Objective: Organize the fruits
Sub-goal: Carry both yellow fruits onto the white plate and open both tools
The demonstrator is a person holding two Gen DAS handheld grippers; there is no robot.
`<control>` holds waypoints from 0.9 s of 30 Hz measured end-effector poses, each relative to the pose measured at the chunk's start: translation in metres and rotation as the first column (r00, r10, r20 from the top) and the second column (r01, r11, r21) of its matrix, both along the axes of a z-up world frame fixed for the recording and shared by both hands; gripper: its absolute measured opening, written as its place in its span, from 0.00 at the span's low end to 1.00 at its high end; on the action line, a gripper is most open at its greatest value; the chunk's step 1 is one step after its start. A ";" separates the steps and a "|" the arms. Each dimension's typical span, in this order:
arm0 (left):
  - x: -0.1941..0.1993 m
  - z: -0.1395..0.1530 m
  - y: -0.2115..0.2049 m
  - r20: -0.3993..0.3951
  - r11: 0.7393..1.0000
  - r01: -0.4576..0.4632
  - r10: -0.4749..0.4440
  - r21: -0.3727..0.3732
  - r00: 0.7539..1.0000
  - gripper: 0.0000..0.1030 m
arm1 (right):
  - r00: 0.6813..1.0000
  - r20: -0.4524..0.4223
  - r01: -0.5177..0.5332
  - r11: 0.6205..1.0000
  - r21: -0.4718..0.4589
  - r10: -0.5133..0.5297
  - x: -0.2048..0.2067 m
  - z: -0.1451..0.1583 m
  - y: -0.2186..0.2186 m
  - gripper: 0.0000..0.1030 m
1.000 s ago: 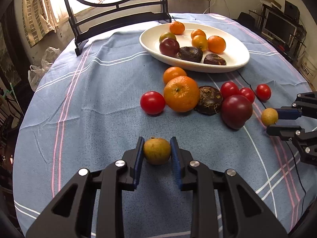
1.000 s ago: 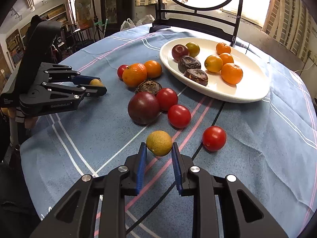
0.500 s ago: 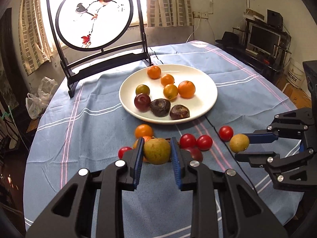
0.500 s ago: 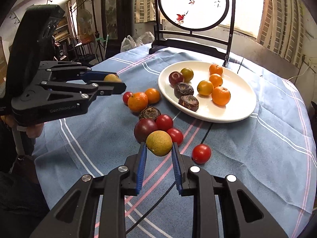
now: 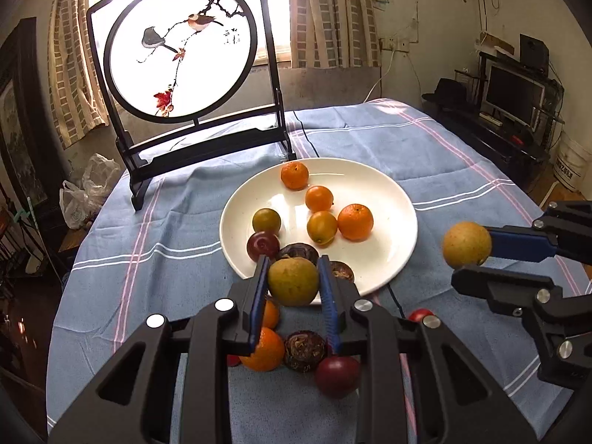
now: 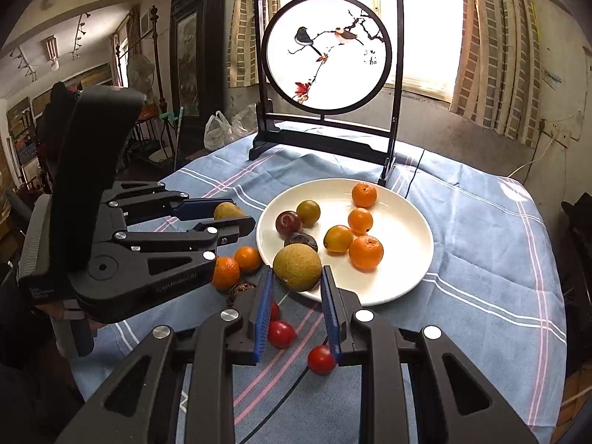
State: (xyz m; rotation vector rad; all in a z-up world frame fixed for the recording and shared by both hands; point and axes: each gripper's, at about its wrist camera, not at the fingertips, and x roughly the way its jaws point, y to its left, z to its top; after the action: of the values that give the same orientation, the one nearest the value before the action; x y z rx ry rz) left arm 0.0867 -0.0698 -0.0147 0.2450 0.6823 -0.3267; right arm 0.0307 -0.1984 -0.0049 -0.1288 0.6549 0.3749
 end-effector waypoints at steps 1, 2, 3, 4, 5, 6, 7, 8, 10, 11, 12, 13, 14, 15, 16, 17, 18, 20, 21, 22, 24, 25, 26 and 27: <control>0.001 0.000 -0.001 0.000 1.000 0.002 -0.002 -0.001 1.000 0.25 | 1.000 -0.002 0.001 1.000 0.001 -0.001 0.003 0.000 -0.001 0.25; 0.002 0.000 -0.002 0.001 1.000 0.004 -0.004 0.000 1.000 0.25 | 1.000 -0.003 0.002 1.000 0.002 -0.002 0.004 0.000 -0.002 0.25; 0.004 0.000 -0.003 0.002 1.000 0.004 -0.004 0.001 1.000 0.25 | 1.000 -0.007 0.001 1.000 0.000 -0.001 0.007 -0.001 -0.002 0.25; 0.006 0.000 -0.004 0.001 1.000 0.006 -0.006 0.002 1.000 0.25 | 1.000 -0.010 0.000 1.000 -0.003 0.000 0.009 -0.002 -0.002 0.25; 0.008 0.000 -0.005 0.000 1.000 0.007 -0.007 0.005 1.000 0.25 | 1.000 -0.012 0.000 1.000 -0.004 0.000 0.010 -0.004 -0.003 0.25; 0.010 -0.001 -0.005 0.000 1.000 0.005 -0.005 0.007 1.000 0.25 | 1.000 -0.017 -0.001 1.000 -0.004 0.000 0.013 -0.005 -0.003 0.25; 0.012 -0.002 -0.006 -0.003 1.000 0.005 -0.005 0.007 1.000 0.25 | 1.000 -0.020 0.000 1.000 -0.004 0.000 0.014 -0.006 -0.002 0.25; 0.014 -0.003 -0.006 -0.007 1.000 0.006 -0.006 0.008 1.000 0.25 | 1.000 -0.022 0.000 1.000 -0.005 -0.001 0.016 -0.007 -0.003 0.25; 0.019 -0.006 -0.007 -0.012 1.000 0.005 -0.004 0.009 1.000 0.25 | 1.000 -0.028 0.000 1.000 -0.005 0.000 0.021 -0.010 -0.003 0.25; 0.021 -0.007 -0.008 -0.017 1.000 0.007 -0.007 0.008 1.000 0.25 | 1.000 -0.031 0.001 1.000 -0.005 -0.001 0.022 -0.011 -0.003 0.25; 0.023 -0.009 -0.008 -0.019 1.000 0.007 -0.007 0.010 1.000 0.25 | 0.999 -0.034 0.003 1.000 -0.005 -0.003 0.023 -0.013 -0.003 0.25; 0.024 -0.010 -0.008 -0.021 1.000 0.008 -0.007 0.011 1.000 0.25 | 0.999 -0.038 0.003 1.000 -0.004 -0.003 0.025 -0.014 -0.003 0.25; 0.026 -0.012 -0.008 -0.023 1.000 0.007 -0.007 0.011 1.000 0.25 | 0.999 -0.042 0.003 1.000 -0.003 -0.003 0.027 -0.016 -0.003 0.25; 0.028 -0.013 -0.008 -0.026 1.000 0.007 -0.007 0.010 1.000 0.25 | 0.999 -0.045 0.003 1.000 -0.003 -0.003 0.029 -0.018 -0.004 0.25; 0.030 -0.014 -0.008 -0.028 1.000 0.007 -0.007 0.009 1.000 0.25 | 0.999 -0.048 0.002 1.000 -0.003 -0.003 0.030 -0.019 -0.003 0.25; 0.031 -0.015 -0.008 -0.030 1.000 0.006 -0.006 0.010 1.000 0.25 | 0.999 -0.053 0.002 1.000 -0.004 -0.002 0.032 -0.021 -0.004 0.25; 0.033 -0.017 -0.007 -0.034 1.000 0.005 -0.004 0.011 0.999 0.25 | 0.998 -0.058 0.002 1.000 -0.005 -0.002 0.033 -0.023 -0.004 0.25; 0.037 -0.020 -0.006 -0.041 1.000 0.000 0.001 0.013 0.999 0.25 | 0.998 -0.069 0.002 1.000 -0.006 -0.003 0.037 -0.027 -0.004 0.25; 0.039 -0.022 -0.005 -0.046 1.000 -0.001 0.002 0.013 0.999 0.25 | 0.997 -0.073 0.002 1.000 -0.008 -0.002 0.038 -0.029 -0.004 0.25; 0.040 -0.024 -0.004 -0.051 1.000 -0.002 0.002 0.014 0.999 0.25 | 0.997 -0.079 0.001 1.000 -0.009 -0.001 0.040 -0.031 -0.004 0.25; 0.043 -0.027 -0.003 -0.056 1.000 -0.005 0.006 0.016 0.998 0.25 | 0.996 -0.090 0.001 1.000 -0.007 -0.002 0.043 -0.034 -0.004 0.25; 0.044 -0.028 -0.003 -0.060 1.000 -0.006 0.007 0.017 0.998 0.25 | 0.995 -0.095 0.001 1.000 -0.007 -0.001 0.045 -0.036 -0.004 0.25; 0.046 -0.029 -0.003 -0.061 1.000 -0.007 0.008 0.017 0.998 0.25 | 0.995 -0.099 -0.001 1.000 -0.008 0.000 0.046 -0.037 -0.004 0.25; 0.047 -0.030 -0.003 -0.063 1.000 -0.007 0.008 0.018 0.998 0.25 | 0.995 -0.101 -0.003 1.000 -0.009 0.002 0.046 -0.038 -0.003 0.25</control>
State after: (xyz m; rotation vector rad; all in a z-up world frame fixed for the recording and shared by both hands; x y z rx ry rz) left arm 0.1335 -0.0723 -0.0445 0.2494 0.7487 -0.3224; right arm 0.0769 -0.2014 -0.0432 -0.1203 0.7563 0.3827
